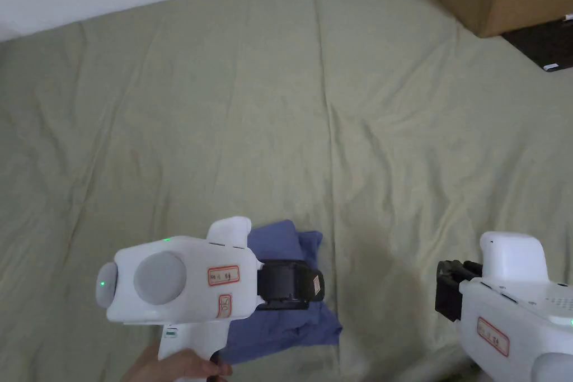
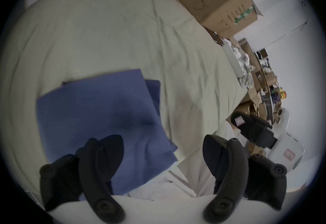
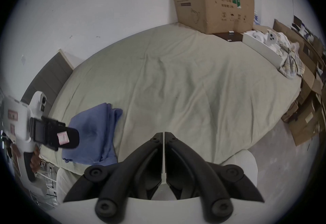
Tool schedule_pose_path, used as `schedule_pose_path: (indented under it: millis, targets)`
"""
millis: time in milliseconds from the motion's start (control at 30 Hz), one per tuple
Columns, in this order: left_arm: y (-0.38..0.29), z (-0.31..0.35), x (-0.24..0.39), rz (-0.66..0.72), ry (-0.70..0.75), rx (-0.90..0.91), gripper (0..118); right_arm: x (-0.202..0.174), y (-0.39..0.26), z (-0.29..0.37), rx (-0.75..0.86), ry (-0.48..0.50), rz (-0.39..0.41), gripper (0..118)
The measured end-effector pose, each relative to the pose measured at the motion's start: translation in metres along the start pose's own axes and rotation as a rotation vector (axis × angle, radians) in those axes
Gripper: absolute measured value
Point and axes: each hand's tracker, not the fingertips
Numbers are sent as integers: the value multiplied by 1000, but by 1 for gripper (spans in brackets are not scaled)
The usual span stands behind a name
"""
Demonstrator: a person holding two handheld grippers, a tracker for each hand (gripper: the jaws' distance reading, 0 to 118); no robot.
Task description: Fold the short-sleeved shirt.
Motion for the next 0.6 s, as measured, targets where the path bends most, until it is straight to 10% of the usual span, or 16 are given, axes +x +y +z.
schedule_pose_path:
  millis: [133,267,600]
  targets:
    - [-2,21,-16,78,70,46,87,3,1,1,-2,-7,-15,2]
    - [0,50,-44,185,90,201,5,1,2,-1,1,-4,-6,2]
    - [-6,-18,-35,121,85,10,2,-7,-3,-6,-15,12,29,2]
